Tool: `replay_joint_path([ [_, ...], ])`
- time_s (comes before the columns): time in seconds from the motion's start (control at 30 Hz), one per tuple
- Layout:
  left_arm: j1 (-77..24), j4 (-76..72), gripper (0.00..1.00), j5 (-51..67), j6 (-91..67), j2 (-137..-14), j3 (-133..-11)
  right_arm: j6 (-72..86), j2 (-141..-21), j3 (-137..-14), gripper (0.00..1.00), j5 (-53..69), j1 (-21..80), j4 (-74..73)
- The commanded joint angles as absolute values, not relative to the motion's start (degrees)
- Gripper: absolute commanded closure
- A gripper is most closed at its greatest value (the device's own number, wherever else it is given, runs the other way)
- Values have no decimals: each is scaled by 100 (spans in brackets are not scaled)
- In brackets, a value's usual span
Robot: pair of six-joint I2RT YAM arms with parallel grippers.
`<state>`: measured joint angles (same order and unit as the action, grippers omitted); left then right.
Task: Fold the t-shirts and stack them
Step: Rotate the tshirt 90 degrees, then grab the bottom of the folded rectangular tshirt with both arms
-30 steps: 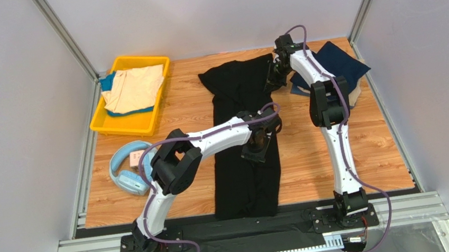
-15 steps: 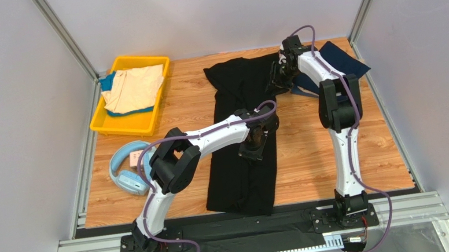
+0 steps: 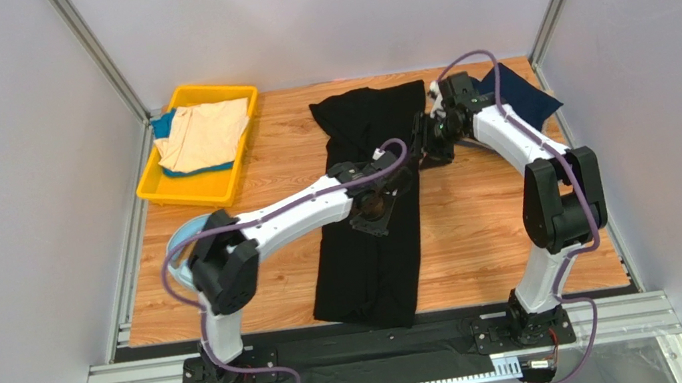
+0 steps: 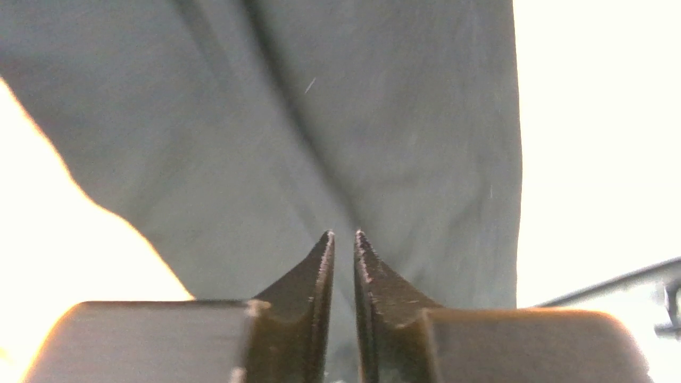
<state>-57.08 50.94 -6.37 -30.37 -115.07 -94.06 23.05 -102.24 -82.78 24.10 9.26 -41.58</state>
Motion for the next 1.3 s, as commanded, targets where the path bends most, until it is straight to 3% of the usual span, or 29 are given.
replay_joint_path([
  [0.0,-5547,5071,70,-1342,-2979,-10241,-8521,2223,-9757,-7299,50,2224,1028,-4087],
  [0.07,-5267,5045,64,-1520,-3137,-9652,-7783,2285,-9414,-6902,50,2145,1063,-4061],
  [0.37,-4263,3965,64,-871,-3392,-8078,-5275,2821,-8421,-4959,46,2495,1327,-3701],
  [0.43,-4263,3755,64,-765,-3454,-8007,-5107,2900,-8131,-4510,46,2584,1336,-3500],
  [0.53,-4254,3491,64,-493,-3515,-7998,-4843,3014,-7797,-3993,34,2812,1345,-3244],
  [0.93,-4254,2585,59,500,-3709,-7365,-3833,3445,-7347,-2848,34,3744,1450,-2418],
  [1.27,-4254,2408,60,1204,-3973,-7892,-3507,3823,-7655,-2725,34,3110,2179,-2664],
])
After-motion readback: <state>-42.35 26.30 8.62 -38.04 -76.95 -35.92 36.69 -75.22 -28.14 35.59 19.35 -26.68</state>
